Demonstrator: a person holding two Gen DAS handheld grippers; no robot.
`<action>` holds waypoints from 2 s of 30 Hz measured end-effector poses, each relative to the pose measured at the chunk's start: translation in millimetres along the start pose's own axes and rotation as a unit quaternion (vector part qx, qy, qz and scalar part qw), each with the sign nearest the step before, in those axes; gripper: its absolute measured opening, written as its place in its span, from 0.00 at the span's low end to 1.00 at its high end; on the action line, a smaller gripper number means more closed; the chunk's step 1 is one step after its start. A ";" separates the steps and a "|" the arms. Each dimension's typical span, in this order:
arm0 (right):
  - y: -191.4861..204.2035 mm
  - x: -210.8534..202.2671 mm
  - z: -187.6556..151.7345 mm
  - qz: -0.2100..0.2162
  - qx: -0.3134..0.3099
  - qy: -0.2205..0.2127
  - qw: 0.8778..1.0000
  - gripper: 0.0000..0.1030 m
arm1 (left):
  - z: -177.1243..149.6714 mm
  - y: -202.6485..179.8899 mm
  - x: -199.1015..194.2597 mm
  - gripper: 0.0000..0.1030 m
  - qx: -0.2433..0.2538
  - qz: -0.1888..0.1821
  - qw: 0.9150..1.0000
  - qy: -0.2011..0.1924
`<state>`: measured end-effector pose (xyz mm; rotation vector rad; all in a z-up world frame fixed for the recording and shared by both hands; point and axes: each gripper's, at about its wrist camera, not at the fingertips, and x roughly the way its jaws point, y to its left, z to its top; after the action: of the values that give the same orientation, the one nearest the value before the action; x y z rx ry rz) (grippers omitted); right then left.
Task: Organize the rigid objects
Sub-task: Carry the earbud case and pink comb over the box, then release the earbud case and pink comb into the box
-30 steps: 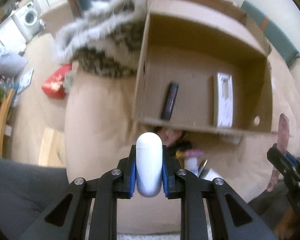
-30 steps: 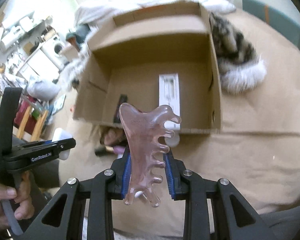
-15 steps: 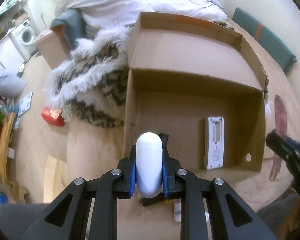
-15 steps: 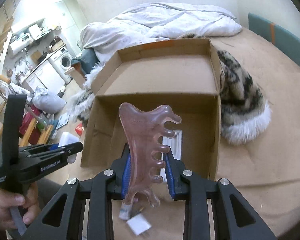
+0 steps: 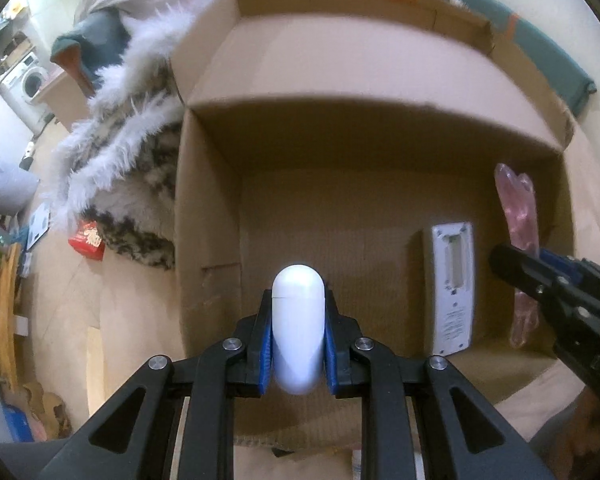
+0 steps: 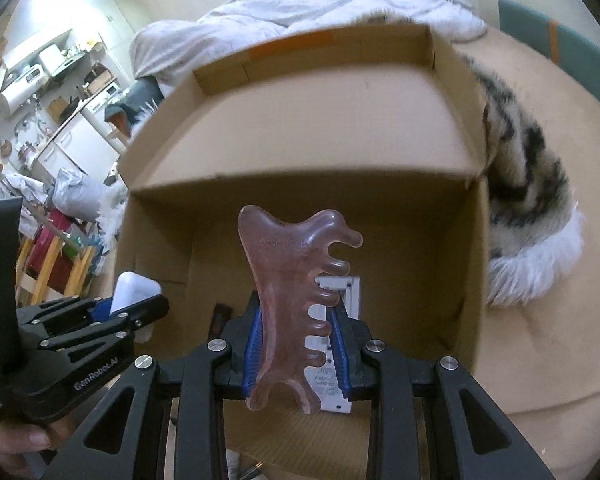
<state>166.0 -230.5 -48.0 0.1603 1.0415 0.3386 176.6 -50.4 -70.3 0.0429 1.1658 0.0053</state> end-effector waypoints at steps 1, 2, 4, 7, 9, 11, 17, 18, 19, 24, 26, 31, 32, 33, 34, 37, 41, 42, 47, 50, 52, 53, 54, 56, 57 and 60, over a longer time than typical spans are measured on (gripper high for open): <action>1.3 2.7 -0.8 0.001 -0.003 0.003 1.000 0.30 | -0.6 1.1 2.8 0.18 -0.004 0.010 1.000 -0.003; 2.6 5.3 -1.4 0.001 -0.007 0.005 1.000 0.30 | -0.9 1.3 4.6 0.18 -0.004 0.012 1.000 -0.005; 4.3 11.2 -1.7 0.001 -0.014 0.012 1.000 0.30 | -2.2 -0.3 8.5 0.18 0.000 0.014 1.000 -0.005; 7.2 23.1 -2.0 0.001 -0.022 0.028 0.999 0.30 | -3.7 -3.5 11.3 0.18 0.009 0.018 1.000 -0.010; 10.1 32.4 -2.0 -0.001 -0.027 0.040 0.999 0.30 | -4.1 -4.5 13.0 0.18 0.014 0.021 1.000 -0.012; 12.1 40.4 -3.1 -0.002 -0.028 0.051 0.998 0.30 | -4.7 -4.7 16.1 0.18 0.014 0.021 1.000 -0.009; 10.5 58.0 -4.3 -0.008 -0.020 0.078 0.997 0.30 | -5.6 -3.6 22.5 0.18 0.012 0.021 1.000 0.005; 9.7 59.7 -4.5 -0.010 -0.017 0.082 0.996 0.30 | -6.5 -4.8 23.4 0.18 0.013 0.021 1.000 0.006; 8.5 61.3 -4.6 -0.011 -0.014 0.085 0.996 0.30 | -7.0 -5.4 24.2 0.18 0.014 0.021 1.000 0.007; 3.1 69.8 -5.0 -0.014 0.002 0.102 0.995 0.31 | -8.9 -8.2 28.6 0.18 0.013 0.009 1.000 0.022; 8.4 75.0 -0.6 -0.017 0.003 0.106 0.994 0.31 | -8.5 -8.5 31.3 0.18 0.014 0.008 1.000 0.025; 6.8 76.8 -2.8 -0.022 0.003 0.107 0.994 0.31 | -10.0 -12.1 34.0 0.18 0.017 0.009 0.999 0.026; 8.1 76.5 -1.0 -0.024 0.002 0.104 0.994 0.31 | -10.3 -12.9 34.2 0.18 0.017 0.008 0.999 0.027; 9.0 75.6 0.2 -0.024 0.001 0.100 0.995 0.31 | -10.8 -13.5 34.6 0.18 0.017 0.008 0.999 0.027; 9.0 74.9 -0.1 -0.022 0.001 0.097 0.995 0.31 | -11.7 -13.8 34.4 0.18 0.019 0.009 0.999 0.026; 9.8 71.8 0.9 -0.018 0.005 0.089 0.996 0.31 | -12.5 -15.8 35.9 0.18 0.028 0.017 0.999 0.025; 10.1 66.9 3.5 -0.010 0.009 0.078 0.997 0.31 | -10.7 -14.9 36.7 0.23 0.022 0.012 0.999 0.029; 11.1 65.8 5.0 -0.009 0.008 0.074 0.997 0.31 | -11.2 -15.6 34.9 0.24 0.020 0.007 0.999 0.027; 11.4 46.7 13.5 0.006 0.015 0.025 1.000 0.71 | -8.8 -21.6 26.5 0.59 0.038 0.042 0.998 -0.007; 11.6 41.6 16.9 0.006 0.014 0.010 1.000 0.72 | -7.2 -22.6 24.7 0.59 0.034 0.032 0.999 -0.008; 10.2 40.2 17.0 0.012 0.020 0.005 1.000 0.76 | -6.7 -21.3 25.2 0.59 0.032 0.033 0.999 -0.007; 10.1 41.0 17.1 0.014 0.021 0.004 1.000 0.77 | -6.2 -19.6 24.6 0.59 0.031 0.033 0.999 -0.006; 10.5 41.1 17.2 0.013 0.020 0.004 1.000 0.77 | -5.4 -20.5 22.9 0.59 0.030 0.032 0.999 -0.005; 10.9 40.0 16.5 0.012 0.018 0.002 1.000 0.77 | -4.4 -19.1 23.6 0.59 0.026 0.031 0.999 -0.003; 11.5 39.7 16.4 0.014 0.017 -0.002 1.000 0.78 | -5.2 -17.9 23.2 0.59 0.024 0.030 0.999 -0.003; 9.1 31.7 16.2 0.006 0.014 -0.014 1.000 0.78 | -5.1 -9.4 23.5 0.59 0.019 0.026 0.999 -0.004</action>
<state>192.8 -210.5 -63.2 0.1963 1.0189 0.3324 181.0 -59.0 -94.3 0.1060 1.1560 0.0283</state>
